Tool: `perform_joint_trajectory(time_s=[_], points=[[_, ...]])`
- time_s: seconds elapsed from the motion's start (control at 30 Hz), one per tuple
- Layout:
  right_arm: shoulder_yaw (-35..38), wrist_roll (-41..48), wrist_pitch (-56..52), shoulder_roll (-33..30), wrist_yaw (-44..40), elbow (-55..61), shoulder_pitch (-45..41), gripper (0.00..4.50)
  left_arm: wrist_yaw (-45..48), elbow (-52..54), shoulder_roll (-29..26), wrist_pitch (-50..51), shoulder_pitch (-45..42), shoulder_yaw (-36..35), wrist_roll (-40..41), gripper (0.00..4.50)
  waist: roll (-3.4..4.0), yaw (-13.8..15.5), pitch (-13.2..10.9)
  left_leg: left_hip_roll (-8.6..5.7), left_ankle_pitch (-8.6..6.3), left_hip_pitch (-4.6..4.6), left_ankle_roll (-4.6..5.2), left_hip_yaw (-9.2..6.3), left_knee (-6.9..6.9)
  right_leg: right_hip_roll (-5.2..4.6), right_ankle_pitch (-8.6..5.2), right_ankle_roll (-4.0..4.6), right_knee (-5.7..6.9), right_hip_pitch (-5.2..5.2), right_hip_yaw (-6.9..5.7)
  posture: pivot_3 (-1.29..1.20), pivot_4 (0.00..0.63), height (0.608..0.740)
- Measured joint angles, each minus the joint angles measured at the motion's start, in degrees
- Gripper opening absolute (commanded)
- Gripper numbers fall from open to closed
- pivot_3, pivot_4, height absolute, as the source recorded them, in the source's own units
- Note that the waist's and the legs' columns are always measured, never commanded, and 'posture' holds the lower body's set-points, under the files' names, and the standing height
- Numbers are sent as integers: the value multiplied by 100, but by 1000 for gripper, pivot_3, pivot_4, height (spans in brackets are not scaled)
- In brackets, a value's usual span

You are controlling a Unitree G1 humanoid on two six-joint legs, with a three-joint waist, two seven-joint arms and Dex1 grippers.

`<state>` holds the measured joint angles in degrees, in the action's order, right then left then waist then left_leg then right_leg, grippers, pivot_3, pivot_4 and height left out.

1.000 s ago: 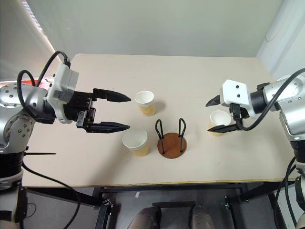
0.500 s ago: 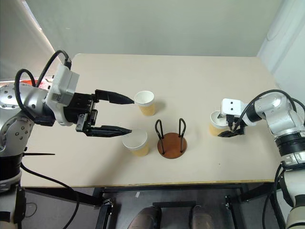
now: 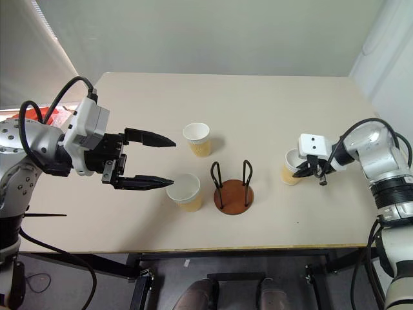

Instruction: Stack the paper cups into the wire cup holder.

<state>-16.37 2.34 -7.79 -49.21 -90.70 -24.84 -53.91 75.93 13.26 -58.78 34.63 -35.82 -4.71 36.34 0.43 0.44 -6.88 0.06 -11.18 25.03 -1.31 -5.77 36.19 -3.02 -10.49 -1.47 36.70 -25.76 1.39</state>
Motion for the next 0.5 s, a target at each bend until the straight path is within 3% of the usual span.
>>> perform_joint_trajectory(time_s=[0.23,0.5], points=[[394,1440,-805,93,-156,1375,-997,31,53,-229,-64,-13,269,-198,58,4500,-1,-39,1,7,-3,-9,-6,-1,-9,9,-15,21,0,-1,0,0,150,740],[-243,1791,-893,579,-160,1923,-987,31,39,-170,-153,-14,490,-383,74,4500,-2,-29,1,4,-3,-5,-3,-4,-7,7,-20,29,4,-4,-1,0,150,740]])
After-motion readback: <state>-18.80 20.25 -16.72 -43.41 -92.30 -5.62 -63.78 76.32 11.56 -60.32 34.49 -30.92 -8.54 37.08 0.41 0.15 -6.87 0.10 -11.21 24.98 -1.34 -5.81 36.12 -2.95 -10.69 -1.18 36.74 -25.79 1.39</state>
